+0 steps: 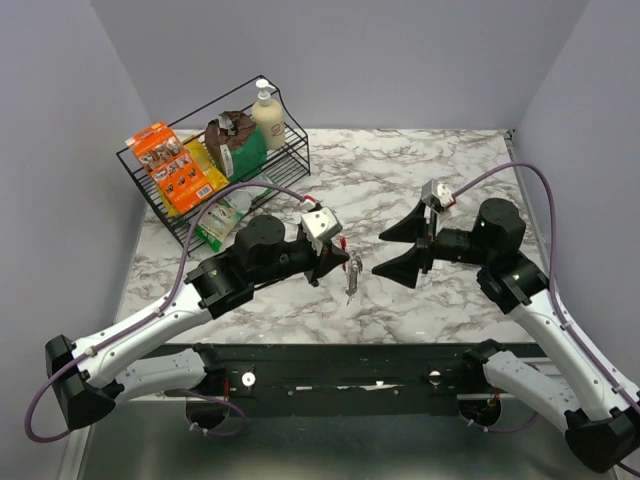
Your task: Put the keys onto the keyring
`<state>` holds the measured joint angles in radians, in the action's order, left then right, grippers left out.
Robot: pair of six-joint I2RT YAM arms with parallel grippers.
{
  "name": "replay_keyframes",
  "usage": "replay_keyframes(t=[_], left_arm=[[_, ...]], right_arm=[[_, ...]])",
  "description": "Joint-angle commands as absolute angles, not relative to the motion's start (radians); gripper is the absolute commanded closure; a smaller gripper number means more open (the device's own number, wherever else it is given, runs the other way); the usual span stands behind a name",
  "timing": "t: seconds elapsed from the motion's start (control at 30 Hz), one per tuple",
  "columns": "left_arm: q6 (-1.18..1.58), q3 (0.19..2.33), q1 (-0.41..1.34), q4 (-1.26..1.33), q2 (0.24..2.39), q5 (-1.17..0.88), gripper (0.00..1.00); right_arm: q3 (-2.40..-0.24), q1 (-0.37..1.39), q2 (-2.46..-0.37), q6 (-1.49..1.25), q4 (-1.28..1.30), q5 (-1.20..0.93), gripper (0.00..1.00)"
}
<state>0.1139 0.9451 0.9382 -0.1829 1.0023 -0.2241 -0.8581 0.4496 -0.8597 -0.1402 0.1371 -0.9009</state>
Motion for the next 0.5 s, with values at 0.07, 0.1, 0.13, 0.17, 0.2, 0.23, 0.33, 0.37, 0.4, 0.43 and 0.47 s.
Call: replay_keyframes(t=[0.07, 0.1, 0.13, 0.17, 0.2, 0.23, 0.33, 0.37, 0.4, 0.43, 0.47], left_arm=[[0.222, 0.936, 0.943, -0.239, 0.901, -0.173, 1.00], [0.244, 0.930, 0.943, -0.245, 0.890, -0.158, 1.00], [0.251, 0.907, 0.943, -0.248, 0.868, -0.160, 1.00], [0.261, 0.891, 0.943, -0.244, 0.853, -0.153, 1.00], [0.290, 0.876, 0.943, -0.238, 0.841, -0.141, 1.00], [0.299, 0.842, 0.943, -0.226, 0.809, -0.141, 1.00], [0.346, 0.787, 0.945, -0.177, 0.735, -0.124, 1.00], [0.354, 0.778, 0.945, -0.160, 0.720, -0.123, 1.00], [0.360, 0.773, 0.945, -0.161, 0.706, -0.117, 1.00], [0.365, 0.772, 0.945, -0.164, 0.686, -0.101, 1.00], [0.367, 0.772, 0.945, -0.181, 0.680, -0.094, 1.00]], right_arm=[[-0.767, 0.446, -0.718, -0.235, 0.101, -0.808, 0.00], [-0.753, 0.446, -0.678, -0.236, 0.106, -0.799, 0.00], [-0.724, 0.446, -0.652, -0.241, 0.116, -0.790, 0.00], [-0.709, 0.445, -0.628, -0.248, 0.126, -0.784, 0.00], [-0.692, 0.446, -0.573, -0.250, 0.132, -0.784, 0.00], [-0.663, 0.446, -0.546, -0.256, 0.136, -0.778, 0.00], [-0.624, 0.446, -0.468, -0.271, 0.149, -0.773, 0.00], [-0.609, 0.446, -0.456, -0.281, 0.156, -0.770, 0.00], [-0.607, 0.446, -0.448, -0.282, 0.161, -0.775, 0.00], [-0.607, 0.446, -0.445, -0.284, 0.170, -0.772, 0.00], [-0.609, 0.446, -0.442, -0.287, 0.187, -0.770, 0.00]])
